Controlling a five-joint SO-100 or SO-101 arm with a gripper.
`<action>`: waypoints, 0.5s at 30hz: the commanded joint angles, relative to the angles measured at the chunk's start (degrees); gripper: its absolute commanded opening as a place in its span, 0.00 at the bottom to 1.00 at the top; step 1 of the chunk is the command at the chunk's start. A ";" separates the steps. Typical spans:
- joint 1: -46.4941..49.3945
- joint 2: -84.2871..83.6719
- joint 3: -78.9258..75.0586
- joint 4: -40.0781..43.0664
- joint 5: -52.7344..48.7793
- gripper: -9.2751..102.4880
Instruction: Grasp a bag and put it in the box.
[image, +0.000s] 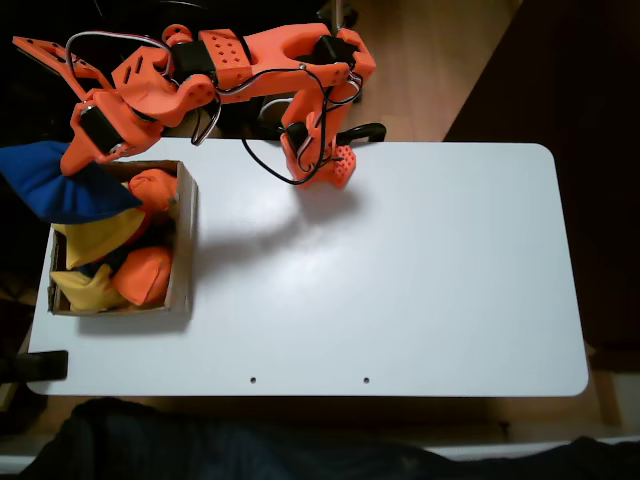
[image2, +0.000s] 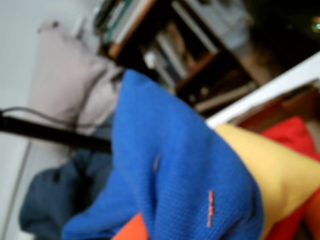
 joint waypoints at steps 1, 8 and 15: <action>1.23 0.09 -6.15 -3.25 -0.44 0.08; 2.37 -3.34 -6.24 -5.01 -0.97 0.08; 3.34 -4.31 -3.60 -6.15 -2.37 0.08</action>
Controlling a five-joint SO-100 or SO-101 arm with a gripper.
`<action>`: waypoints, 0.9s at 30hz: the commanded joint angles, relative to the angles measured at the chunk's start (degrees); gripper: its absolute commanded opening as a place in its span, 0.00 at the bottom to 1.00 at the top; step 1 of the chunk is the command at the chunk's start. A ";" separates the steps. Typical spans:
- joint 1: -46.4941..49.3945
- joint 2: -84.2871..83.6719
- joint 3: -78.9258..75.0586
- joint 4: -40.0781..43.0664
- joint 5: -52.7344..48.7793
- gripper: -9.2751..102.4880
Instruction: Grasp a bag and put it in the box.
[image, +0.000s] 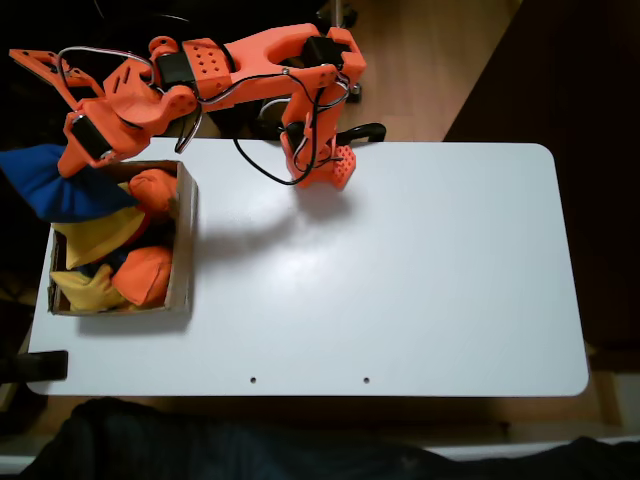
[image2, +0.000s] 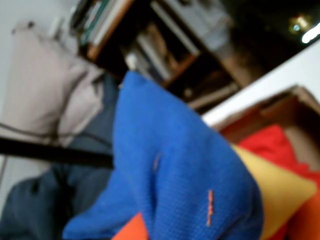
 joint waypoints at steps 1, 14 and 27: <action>0.79 0.88 -3.16 -2.90 -1.23 0.08; 1.41 -0.97 4.22 -6.15 -6.33 0.08; 1.41 0.09 9.23 -6.42 -8.26 0.09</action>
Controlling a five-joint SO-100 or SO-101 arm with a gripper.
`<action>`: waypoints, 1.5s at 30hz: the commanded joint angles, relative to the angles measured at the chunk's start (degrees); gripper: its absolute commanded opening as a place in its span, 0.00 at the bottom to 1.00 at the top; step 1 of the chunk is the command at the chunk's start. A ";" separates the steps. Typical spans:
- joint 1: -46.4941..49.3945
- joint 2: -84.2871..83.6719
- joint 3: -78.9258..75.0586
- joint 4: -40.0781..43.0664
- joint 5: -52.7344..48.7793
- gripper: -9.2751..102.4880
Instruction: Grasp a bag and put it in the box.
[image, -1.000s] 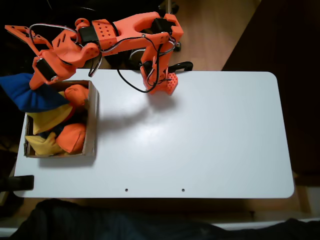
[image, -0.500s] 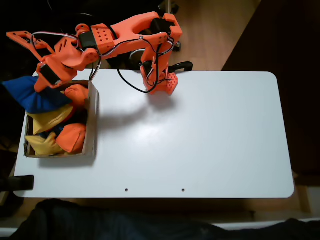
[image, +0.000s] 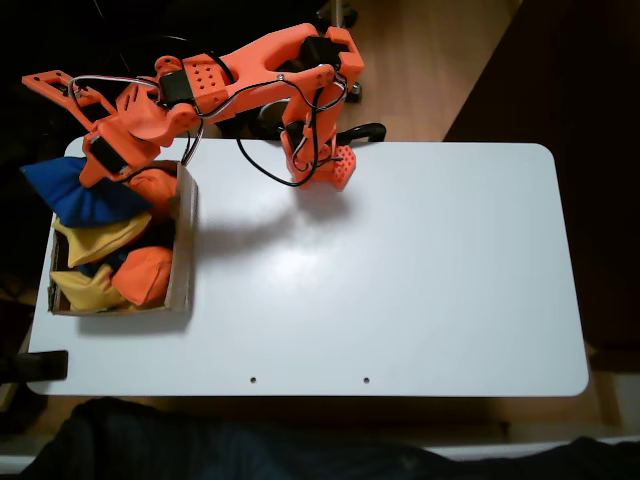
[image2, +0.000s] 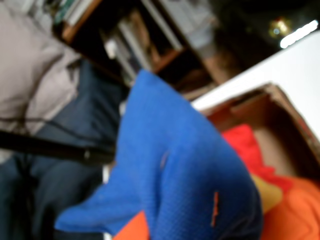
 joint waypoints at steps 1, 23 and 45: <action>0.26 2.46 0.35 -1.67 -0.79 0.09; -3.96 16.79 13.89 -2.11 -0.88 0.31; -9.49 29.79 14.50 10.72 7.91 0.30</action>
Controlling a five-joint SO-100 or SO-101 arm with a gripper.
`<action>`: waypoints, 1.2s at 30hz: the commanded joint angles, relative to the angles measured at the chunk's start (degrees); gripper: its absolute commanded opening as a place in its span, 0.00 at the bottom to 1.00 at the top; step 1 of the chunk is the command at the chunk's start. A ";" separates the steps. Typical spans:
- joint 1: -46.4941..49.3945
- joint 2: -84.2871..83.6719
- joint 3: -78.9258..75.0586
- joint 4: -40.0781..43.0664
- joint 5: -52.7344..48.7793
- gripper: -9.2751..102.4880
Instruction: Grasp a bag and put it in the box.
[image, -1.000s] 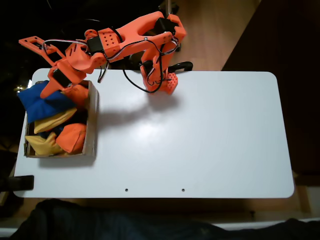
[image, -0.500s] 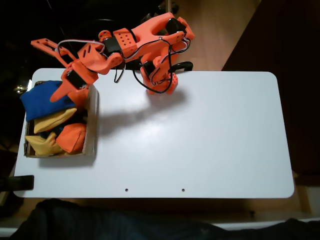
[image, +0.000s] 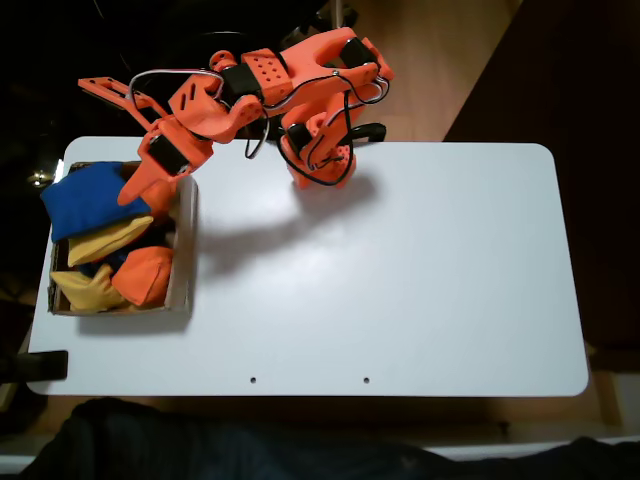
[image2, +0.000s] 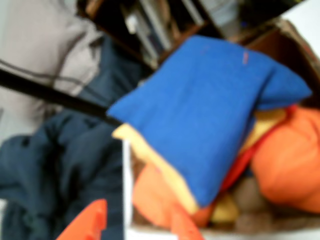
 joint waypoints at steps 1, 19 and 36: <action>-0.88 3.25 -2.29 1.85 2.46 0.30; -6.50 23.03 -1.58 10.90 11.51 0.30; -14.59 38.32 2.72 17.49 17.14 0.30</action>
